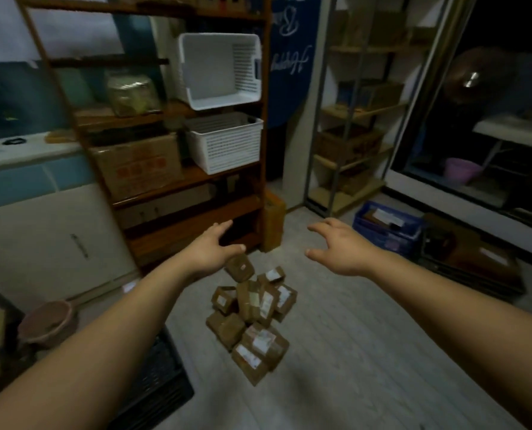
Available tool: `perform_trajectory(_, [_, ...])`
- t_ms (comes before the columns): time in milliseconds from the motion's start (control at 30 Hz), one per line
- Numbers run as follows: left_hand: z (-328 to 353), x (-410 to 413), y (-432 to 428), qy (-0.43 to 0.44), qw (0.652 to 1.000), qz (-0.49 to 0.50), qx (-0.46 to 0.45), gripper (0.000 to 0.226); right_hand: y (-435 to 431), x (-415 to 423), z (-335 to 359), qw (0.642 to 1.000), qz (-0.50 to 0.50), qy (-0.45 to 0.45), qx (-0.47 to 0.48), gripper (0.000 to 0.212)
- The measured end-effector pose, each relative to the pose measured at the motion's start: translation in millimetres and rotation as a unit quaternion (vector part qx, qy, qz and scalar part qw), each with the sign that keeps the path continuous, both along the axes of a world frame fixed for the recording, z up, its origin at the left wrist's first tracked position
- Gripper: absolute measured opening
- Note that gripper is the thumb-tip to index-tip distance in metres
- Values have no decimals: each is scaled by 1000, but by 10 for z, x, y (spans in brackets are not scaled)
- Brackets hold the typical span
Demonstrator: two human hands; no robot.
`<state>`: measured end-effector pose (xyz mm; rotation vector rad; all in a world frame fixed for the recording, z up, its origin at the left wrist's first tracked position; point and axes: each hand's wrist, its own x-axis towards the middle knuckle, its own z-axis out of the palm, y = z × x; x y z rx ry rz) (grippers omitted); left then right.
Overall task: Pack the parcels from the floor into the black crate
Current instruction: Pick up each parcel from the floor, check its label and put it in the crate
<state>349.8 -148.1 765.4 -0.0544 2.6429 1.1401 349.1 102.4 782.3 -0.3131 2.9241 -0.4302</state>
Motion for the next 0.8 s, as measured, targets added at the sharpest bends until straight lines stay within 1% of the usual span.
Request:
perform_trajectory(133, [-184, -298, 373, -33, 999, -4, 3, 72, 435, -354, -67, 1000, -4, -14, -13, 64])
perform_trajectory(300, [-505, -844, 535, -64, 998, 19, 9, 71, 513, -987, -459, 998, -12, -43, -43, 65])
perform_trajectory(433, [-789, -1528, 604, -81, 996, 29, 9, 72, 556, -1644, -711, 996, 8, -89, -28, 67])
perform_trajectory(567, [-924, -2316, 785, -90, 995, 24, 27, 71, 799, -2359, -749, 995, 2, -103, -9, 65])
perform_trajectory(667, [-1010, -2840, 900, -102, 994, 10, 22, 71, 1022, -2852, -736, 994, -10, -109, -9, 64])
perform_trajectory(800, [-1197, -3308, 936, -134, 990, 36, 20, 73, 1155, -3483, -872, 992, -3, -125, -8, 64])
